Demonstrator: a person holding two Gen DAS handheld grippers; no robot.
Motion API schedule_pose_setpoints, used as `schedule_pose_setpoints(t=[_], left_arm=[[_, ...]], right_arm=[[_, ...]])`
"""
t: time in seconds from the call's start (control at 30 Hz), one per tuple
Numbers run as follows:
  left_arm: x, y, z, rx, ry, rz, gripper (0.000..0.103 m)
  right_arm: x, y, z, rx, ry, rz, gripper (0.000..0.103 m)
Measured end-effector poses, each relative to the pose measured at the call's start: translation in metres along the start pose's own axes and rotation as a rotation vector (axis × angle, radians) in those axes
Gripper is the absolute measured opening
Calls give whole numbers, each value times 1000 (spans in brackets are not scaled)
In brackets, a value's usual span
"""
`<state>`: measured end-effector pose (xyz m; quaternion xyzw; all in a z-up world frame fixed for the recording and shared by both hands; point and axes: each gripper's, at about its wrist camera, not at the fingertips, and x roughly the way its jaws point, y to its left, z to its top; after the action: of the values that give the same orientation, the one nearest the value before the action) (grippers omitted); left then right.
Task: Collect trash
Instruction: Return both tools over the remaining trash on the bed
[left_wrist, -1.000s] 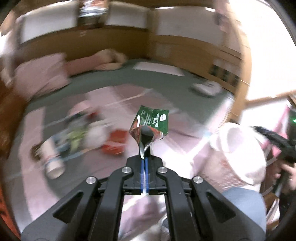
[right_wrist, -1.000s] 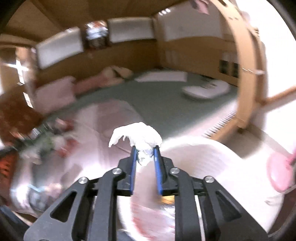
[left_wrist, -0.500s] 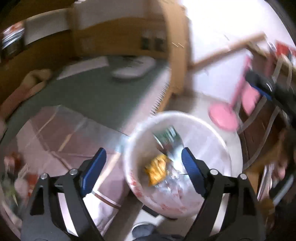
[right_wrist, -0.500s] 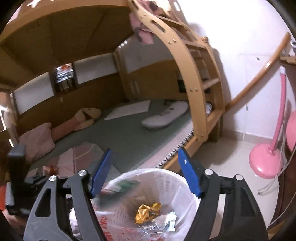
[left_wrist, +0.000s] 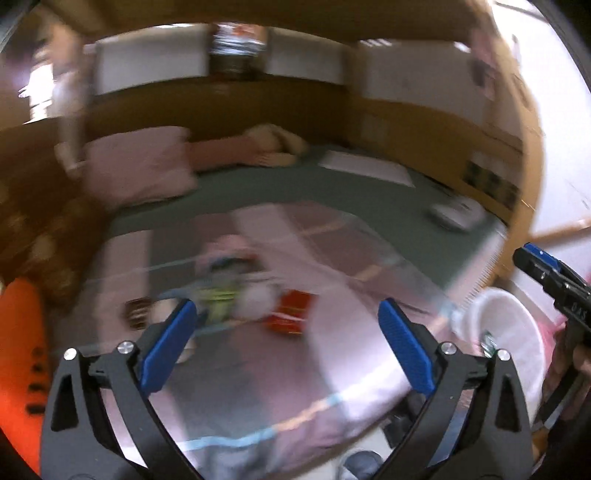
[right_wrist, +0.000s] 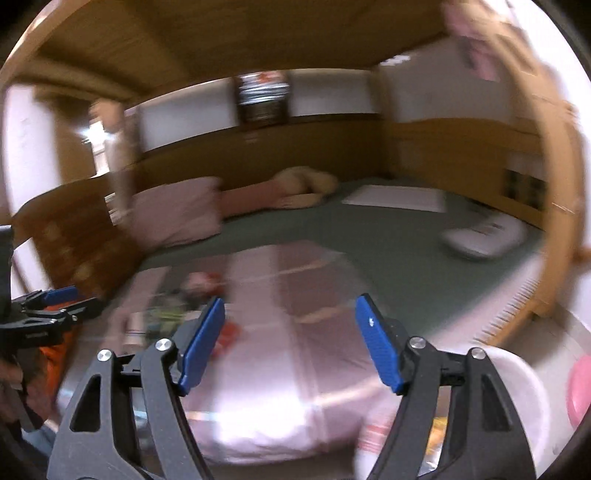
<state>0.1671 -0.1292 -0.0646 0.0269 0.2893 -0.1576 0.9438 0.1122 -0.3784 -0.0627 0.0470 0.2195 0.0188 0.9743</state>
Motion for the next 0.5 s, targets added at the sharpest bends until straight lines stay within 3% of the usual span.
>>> schedule_pose_setpoints(t=[0.13,0.23,0.33,0.5], left_arm=[[0,51,-24,-92,-19,131,100],[18,70,-46,-100,66,185,100],[22,79,-51,-136,110,155,100],[14,78,-57,-127,107,136,100]], right_arm=[[53,66,3,-38,50,146,76],[77,90,-15,-56,52,168,76],[97,104,-34,-125,170,169,76],[98,98,-30,-115,162,155,76]])
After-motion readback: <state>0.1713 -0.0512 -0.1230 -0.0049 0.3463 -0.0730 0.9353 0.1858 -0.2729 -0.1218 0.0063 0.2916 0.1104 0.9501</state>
